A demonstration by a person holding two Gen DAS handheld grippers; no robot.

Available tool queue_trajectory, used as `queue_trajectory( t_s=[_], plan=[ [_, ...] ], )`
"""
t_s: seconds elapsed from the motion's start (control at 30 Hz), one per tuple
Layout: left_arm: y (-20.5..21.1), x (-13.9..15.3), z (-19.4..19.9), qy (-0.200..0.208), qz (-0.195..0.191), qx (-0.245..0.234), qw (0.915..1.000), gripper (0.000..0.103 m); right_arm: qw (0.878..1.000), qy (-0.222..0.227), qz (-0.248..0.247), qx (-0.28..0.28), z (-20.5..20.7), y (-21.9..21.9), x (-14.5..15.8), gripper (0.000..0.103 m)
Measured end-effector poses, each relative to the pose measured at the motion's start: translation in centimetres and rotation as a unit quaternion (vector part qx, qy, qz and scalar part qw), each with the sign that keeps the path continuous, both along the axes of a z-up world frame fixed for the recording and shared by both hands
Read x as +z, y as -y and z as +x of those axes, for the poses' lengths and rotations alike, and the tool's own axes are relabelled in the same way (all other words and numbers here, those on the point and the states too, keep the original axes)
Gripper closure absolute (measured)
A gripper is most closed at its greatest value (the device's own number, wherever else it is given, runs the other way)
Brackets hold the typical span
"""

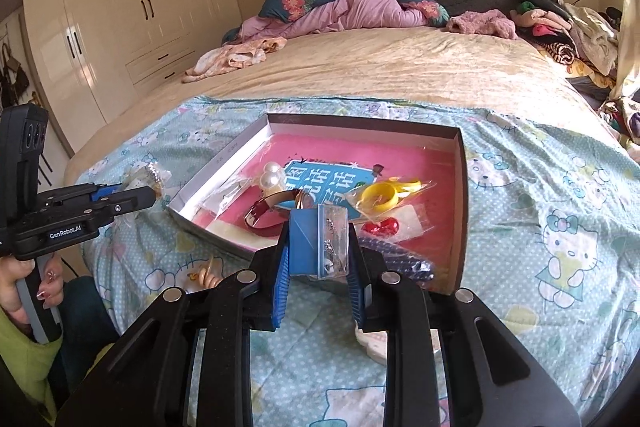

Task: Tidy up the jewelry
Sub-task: 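Carry the clear bottle and small blue box over the pink-lined box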

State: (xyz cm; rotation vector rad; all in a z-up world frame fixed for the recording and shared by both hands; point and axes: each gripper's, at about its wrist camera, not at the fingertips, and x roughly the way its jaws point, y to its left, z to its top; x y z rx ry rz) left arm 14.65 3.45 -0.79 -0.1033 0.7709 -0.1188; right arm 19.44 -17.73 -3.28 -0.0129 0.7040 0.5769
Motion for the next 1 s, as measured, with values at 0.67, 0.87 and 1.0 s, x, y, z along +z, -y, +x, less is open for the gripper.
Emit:
queue_trajectory(
  t_s=[0.67, 0.87, 1.0],
  plan=[
    [3.8, -0.2, 4.3, 0.0, 0.005, -0.033, 0.9995, 0.082, 0.999, 0.028, 0.003, -0.044, 3.1, 3.2, 1.2, 0.08],
    [4.9, -1.2, 5.2, -0.009, 0.006, -0.04, 0.9992, 0.082, 0.998, 0.021, 0.001, -0.053, 4.1, 3.5, 0.4, 0.08],
    [5.2, -1.9, 5.8, -0.015, 0.012, -0.038, 0.9991, 0.082, 0.998, 0.018, -0.002, -0.057, 4.7, 3.6, -0.1, 0.08]
  ],
)
